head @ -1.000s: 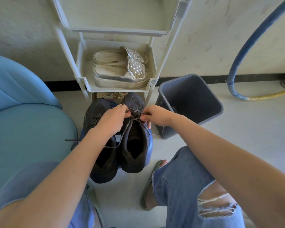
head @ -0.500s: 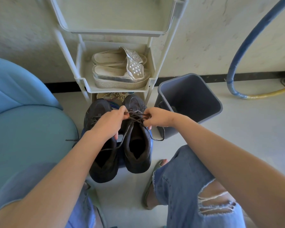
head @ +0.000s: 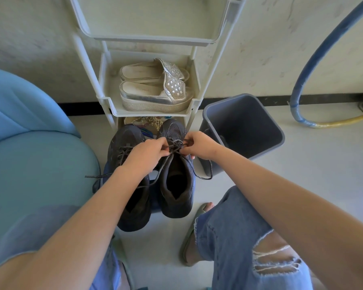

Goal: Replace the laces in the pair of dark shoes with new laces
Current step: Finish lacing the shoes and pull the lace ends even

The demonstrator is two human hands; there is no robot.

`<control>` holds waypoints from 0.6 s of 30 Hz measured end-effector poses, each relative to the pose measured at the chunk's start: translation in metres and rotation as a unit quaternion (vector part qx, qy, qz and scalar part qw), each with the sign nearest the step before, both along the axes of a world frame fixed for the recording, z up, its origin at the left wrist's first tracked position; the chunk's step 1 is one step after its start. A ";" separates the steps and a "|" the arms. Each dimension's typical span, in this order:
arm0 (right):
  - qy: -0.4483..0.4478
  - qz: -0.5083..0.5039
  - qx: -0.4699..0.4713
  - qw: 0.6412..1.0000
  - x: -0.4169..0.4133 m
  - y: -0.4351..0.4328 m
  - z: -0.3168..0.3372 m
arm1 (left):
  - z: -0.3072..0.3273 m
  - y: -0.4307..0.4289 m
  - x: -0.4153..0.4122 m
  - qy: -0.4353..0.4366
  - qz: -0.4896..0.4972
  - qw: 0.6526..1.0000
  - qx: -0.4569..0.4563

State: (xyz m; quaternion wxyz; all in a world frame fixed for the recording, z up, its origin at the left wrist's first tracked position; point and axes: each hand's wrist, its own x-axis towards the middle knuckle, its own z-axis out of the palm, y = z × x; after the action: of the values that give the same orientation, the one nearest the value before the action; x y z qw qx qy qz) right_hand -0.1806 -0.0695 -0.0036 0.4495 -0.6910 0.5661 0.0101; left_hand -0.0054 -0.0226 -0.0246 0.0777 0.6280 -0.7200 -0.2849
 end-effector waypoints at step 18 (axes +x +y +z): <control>0.081 0.042 0.008 0.996 0.006 -0.001 -0.005 | -0.004 0.002 -0.003 0.007 0.040 0.999 0.009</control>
State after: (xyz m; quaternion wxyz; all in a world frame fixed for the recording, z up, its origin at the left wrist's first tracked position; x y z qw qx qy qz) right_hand -0.1751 -0.0704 -0.0091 0.4071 -0.7074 0.5707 0.0898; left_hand -0.0085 -0.0208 -0.0282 0.0884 0.6551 -0.6911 -0.2923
